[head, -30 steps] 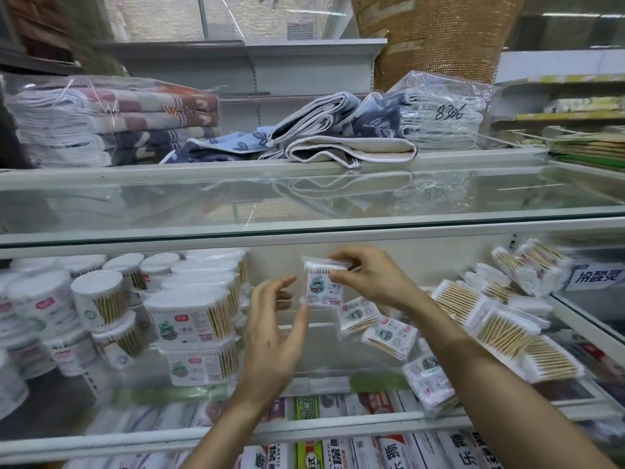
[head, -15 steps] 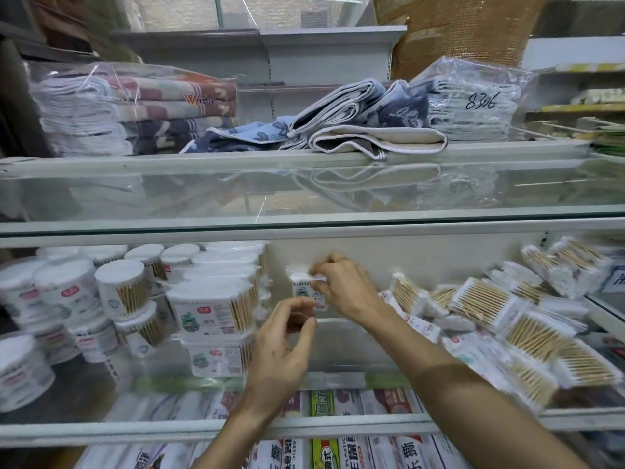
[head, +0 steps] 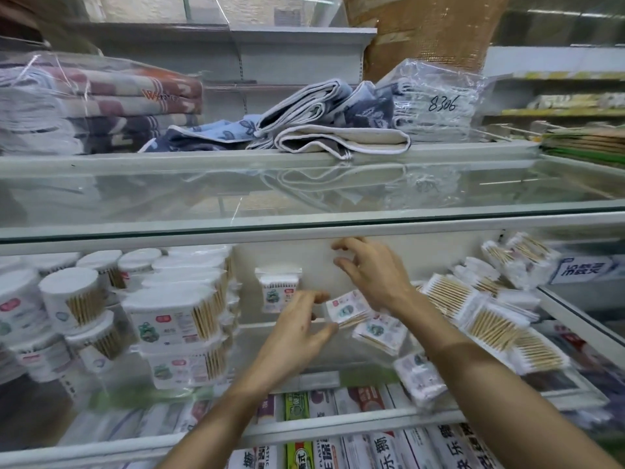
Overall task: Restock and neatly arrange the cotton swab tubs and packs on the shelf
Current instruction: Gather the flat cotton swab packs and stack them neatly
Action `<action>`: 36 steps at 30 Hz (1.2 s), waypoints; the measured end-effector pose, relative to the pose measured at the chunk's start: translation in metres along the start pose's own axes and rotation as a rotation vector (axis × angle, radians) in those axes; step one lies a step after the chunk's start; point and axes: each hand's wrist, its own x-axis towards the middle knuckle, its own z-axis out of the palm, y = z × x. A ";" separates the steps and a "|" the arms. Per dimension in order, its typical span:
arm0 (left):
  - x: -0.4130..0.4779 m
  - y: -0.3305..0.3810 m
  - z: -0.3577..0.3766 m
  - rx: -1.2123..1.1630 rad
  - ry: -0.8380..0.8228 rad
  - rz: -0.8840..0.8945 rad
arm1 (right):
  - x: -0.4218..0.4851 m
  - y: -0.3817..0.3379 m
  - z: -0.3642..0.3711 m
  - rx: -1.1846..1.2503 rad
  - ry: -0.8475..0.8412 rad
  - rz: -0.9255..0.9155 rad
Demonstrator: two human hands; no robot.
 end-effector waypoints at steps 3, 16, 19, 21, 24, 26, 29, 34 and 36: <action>0.019 0.002 0.014 0.135 -0.164 0.003 | -0.007 0.014 -0.010 0.031 0.054 0.023; 0.034 -0.005 0.012 0.050 0.087 0.094 | -0.031 0.025 -0.025 0.503 -0.077 0.288; 0.026 0.001 0.003 0.080 0.150 0.173 | -0.034 0.019 -0.028 0.683 -0.244 0.355; 0.022 0.004 -0.006 0.040 0.122 0.213 | -0.035 0.016 -0.028 0.731 -0.307 0.333; 0.018 0.005 -0.015 -0.109 0.187 0.212 | -0.033 0.016 -0.025 0.816 -0.321 0.330; 0.015 0.008 -0.017 -0.363 0.294 0.068 | -0.032 0.016 -0.024 0.994 -0.305 0.372; 0.009 0.018 -0.020 -0.734 0.272 -0.194 | -0.033 0.010 -0.023 1.199 -0.308 0.396; 0.008 0.020 -0.022 -0.765 0.283 -0.207 | -0.038 0.006 -0.020 1.105 -0.379 0.343; 0.008 0.018 -0.024 -0.709 0.289 -0.198 | -0.039 0.006 -0.022 0.961 -0.384 0.307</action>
